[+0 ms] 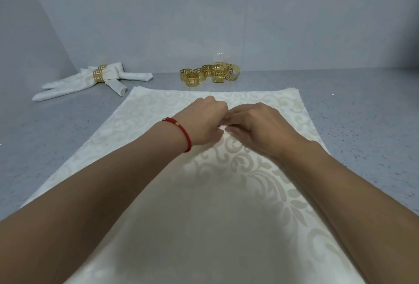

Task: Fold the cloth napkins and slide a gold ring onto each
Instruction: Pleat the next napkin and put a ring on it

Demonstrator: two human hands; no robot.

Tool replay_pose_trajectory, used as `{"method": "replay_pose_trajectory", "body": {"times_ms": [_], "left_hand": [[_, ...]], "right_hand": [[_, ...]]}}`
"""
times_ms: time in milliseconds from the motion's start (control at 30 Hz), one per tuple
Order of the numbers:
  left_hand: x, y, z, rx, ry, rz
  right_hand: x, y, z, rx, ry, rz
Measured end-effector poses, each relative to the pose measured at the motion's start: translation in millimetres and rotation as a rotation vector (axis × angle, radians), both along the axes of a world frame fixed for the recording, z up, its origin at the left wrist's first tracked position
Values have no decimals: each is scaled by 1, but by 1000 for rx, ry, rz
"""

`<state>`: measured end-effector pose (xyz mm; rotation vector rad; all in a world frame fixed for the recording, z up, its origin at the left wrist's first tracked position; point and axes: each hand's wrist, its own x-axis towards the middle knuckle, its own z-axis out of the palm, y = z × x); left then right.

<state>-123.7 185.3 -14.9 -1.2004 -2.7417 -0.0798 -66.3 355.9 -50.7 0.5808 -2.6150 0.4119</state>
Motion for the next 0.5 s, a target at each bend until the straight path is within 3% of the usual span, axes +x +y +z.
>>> {"method": "replay_pose_trajectory", "body": {"times_ms": [233,500], "left_hand": [[-11,-11,-8,96,-29,24],[-63,-84,-19,280,210,358]], "right_hand": [[9,18,10,-480,27,-211],[-68,22,40,-257,-158,-429]]}}
